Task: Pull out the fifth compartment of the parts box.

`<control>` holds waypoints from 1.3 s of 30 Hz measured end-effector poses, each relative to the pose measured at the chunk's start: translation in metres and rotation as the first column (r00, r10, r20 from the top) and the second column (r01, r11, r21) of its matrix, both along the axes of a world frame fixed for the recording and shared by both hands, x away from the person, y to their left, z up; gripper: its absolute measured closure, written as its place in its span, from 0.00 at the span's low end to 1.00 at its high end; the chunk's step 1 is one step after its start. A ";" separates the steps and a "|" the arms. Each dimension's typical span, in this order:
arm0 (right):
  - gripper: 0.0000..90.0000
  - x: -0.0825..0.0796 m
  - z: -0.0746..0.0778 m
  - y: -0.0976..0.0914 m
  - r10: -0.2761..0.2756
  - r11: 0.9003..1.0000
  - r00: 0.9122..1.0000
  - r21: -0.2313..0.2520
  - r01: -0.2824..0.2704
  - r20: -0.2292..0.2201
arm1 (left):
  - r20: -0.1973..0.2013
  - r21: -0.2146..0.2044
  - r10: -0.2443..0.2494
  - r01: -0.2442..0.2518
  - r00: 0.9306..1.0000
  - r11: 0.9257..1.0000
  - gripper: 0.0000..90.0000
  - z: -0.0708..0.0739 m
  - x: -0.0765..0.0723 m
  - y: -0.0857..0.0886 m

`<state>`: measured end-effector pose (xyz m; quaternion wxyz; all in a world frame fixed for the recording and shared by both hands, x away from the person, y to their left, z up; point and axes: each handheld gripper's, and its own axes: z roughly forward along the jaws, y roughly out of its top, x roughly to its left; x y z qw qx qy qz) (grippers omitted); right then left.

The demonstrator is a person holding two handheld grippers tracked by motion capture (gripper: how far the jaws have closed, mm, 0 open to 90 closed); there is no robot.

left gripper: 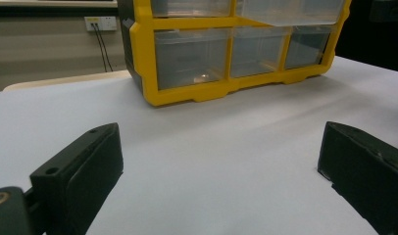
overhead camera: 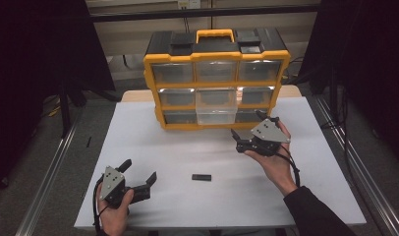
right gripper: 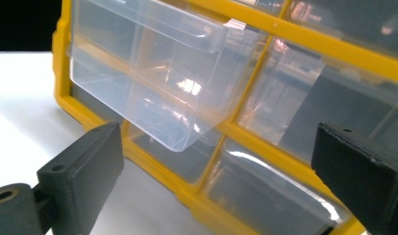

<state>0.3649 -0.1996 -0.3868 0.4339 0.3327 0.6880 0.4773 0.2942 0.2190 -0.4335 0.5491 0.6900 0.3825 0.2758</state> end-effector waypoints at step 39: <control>0.03 -0.046 -0.021 -0.039 -0.001 0.970 0.994 0.241 0.026 -0.105 | 0.013 -0.048 0.009 -0.008 1.000 0.999 0.03 0.003 -0.004 0.001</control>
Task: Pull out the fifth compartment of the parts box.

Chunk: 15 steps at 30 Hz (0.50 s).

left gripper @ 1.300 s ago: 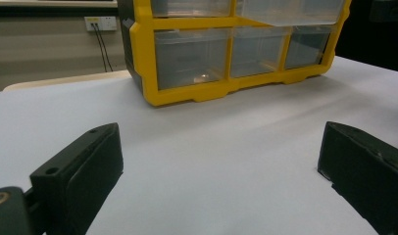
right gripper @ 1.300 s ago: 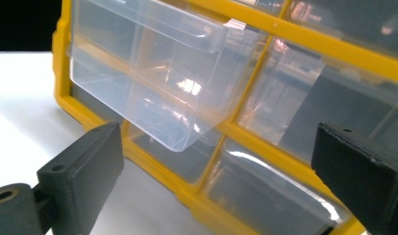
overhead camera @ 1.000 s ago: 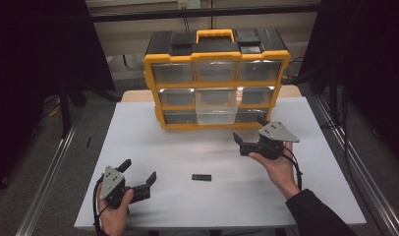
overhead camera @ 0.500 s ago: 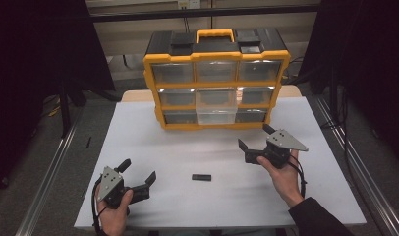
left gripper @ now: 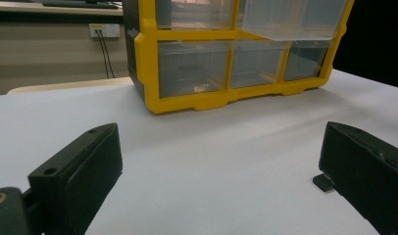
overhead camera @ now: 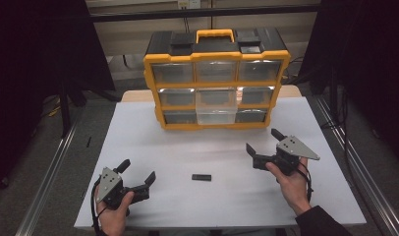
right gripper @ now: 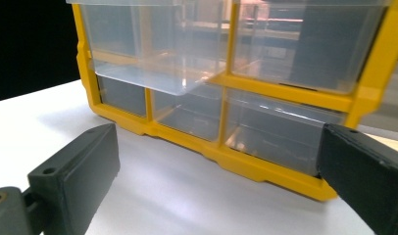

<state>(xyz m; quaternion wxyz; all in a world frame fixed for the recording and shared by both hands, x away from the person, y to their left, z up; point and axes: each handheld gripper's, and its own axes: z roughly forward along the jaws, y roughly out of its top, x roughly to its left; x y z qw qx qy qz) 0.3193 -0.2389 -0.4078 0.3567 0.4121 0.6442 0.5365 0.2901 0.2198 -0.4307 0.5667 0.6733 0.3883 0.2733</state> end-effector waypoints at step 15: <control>0.03 -0.025 -0.004 -0.023 -0.049 0.999 0.999 0.020 0.048 0.007 | 0.002 -0.001 0.010 -0.010 1.000 1.000 0.02 0.001 -0.007 -0.001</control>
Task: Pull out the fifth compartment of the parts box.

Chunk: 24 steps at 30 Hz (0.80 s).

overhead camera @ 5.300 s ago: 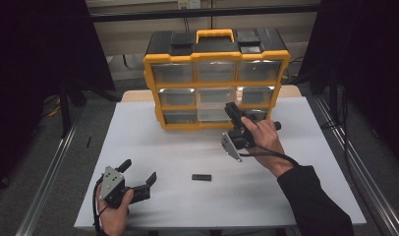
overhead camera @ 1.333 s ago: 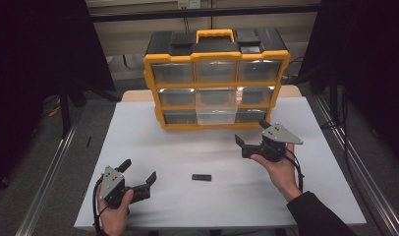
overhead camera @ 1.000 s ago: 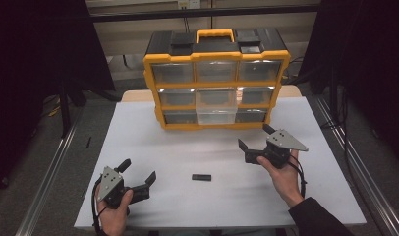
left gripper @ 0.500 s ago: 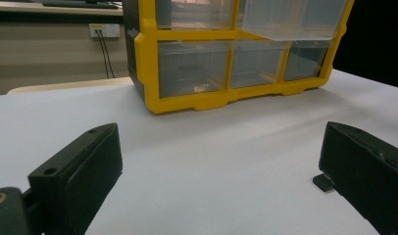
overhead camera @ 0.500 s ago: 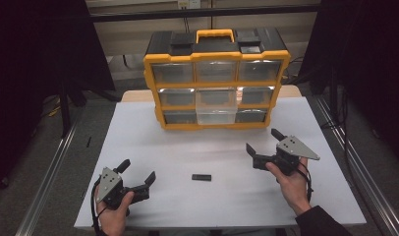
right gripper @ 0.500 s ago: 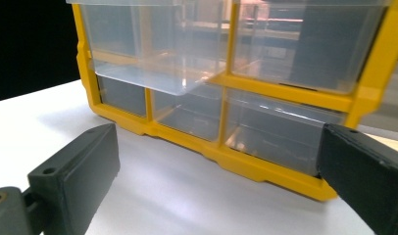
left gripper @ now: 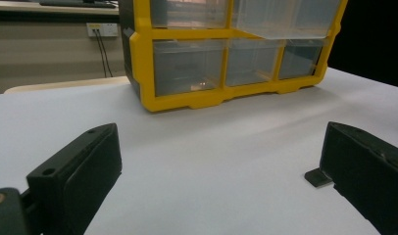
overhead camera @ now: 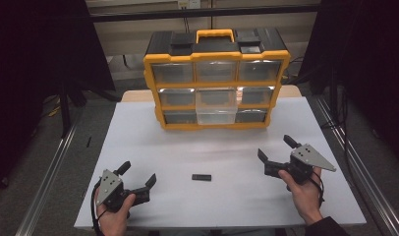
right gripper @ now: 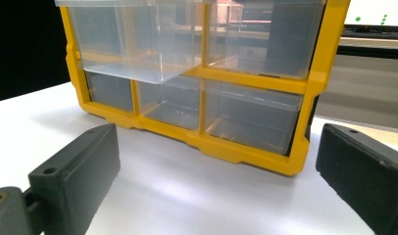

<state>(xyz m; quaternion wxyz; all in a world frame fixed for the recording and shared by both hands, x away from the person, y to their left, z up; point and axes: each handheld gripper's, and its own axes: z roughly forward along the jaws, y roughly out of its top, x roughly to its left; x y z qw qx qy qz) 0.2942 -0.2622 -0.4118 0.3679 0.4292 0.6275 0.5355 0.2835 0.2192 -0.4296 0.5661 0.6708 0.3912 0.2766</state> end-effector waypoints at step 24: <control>0.02 -0.039 -0.012 -0.034 -0.083 0.997 0.996 -0.011 0.083 -0.026 | -0.009 -0.019 0.021 -0.021 1.000 1.000 0.03 -0.002 0.000 0.004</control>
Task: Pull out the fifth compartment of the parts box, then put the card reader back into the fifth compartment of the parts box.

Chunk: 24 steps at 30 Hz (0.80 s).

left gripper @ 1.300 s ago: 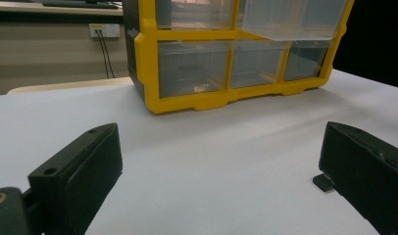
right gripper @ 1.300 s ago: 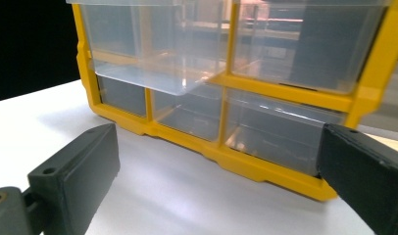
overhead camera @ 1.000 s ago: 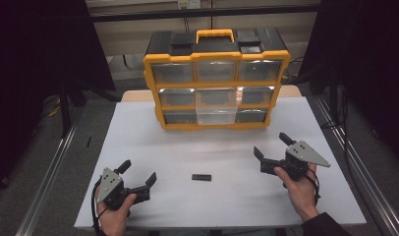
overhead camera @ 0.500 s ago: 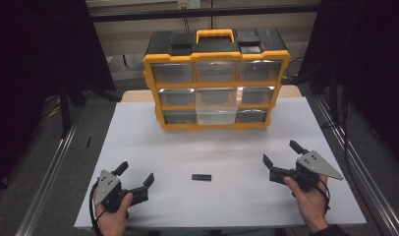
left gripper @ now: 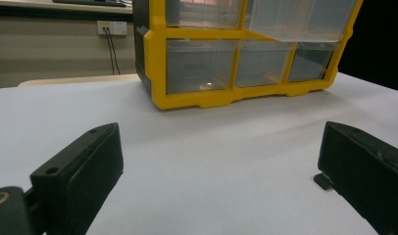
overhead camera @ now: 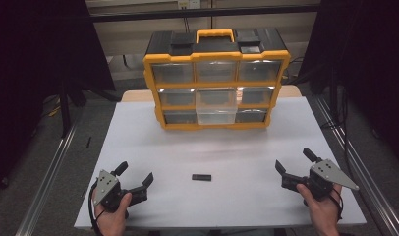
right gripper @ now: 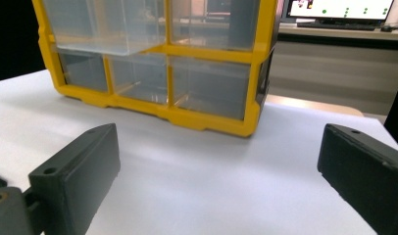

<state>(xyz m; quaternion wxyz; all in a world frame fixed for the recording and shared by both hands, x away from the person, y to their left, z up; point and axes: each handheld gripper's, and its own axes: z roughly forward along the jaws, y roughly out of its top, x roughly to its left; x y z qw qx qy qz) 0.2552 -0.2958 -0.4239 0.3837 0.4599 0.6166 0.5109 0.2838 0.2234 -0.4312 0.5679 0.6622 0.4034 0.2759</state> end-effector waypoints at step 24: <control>0.02 0.007 -0.003 0.011 0.105 0.994 0.994 0.008 -0.105 -0.040 | -0.016 0.000 -0.005 0.005 1.000 1.000 0.03 -0.002 0.003 0.001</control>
